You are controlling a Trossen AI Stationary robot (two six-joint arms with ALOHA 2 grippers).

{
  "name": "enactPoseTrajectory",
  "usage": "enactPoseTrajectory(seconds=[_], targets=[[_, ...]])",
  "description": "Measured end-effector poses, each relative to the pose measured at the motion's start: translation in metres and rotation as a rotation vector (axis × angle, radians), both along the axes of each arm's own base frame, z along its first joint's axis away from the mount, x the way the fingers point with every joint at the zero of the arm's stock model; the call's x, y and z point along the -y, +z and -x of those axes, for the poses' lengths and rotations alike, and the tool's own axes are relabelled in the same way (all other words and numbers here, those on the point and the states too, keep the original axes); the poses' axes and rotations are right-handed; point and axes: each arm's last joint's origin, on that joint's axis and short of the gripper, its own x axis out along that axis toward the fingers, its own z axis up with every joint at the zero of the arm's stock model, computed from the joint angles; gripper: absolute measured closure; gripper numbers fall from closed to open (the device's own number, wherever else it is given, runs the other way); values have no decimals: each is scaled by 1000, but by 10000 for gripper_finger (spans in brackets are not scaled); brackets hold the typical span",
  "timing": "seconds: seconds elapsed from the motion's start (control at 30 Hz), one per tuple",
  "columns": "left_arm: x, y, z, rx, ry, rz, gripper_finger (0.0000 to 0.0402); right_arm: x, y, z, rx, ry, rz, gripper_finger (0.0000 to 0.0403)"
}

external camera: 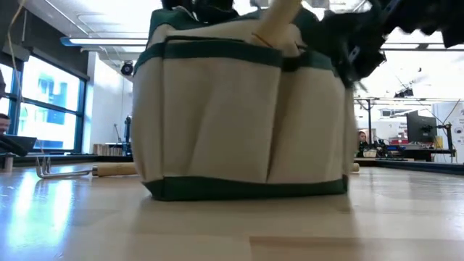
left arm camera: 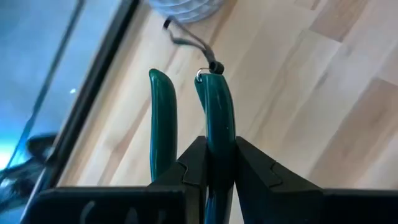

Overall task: Pick & Place Garden tools in Gardening bag
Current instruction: Put the green shear scissors into the green gardening bag

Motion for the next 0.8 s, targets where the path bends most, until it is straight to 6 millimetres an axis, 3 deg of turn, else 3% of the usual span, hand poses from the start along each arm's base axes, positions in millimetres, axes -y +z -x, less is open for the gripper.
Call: enactPoseTrajectory(seconds=[0.23,0.43,0.53,0.63,0.8], targets=[[68,64,60,214,60,-30,357,-19,9,14,114,108,153,192],[133,91,89,496,5,29,357,-18,21,26,199,40,286,192],[167,87,92,629,-16,21,357,-16,27,34,208,34,308,192],[196,69,89,759,-2,31,357,-15,30,41,202,35,313,192],[226,39,105,853,52,77,357,-21,34,52,198,65,289,192]])
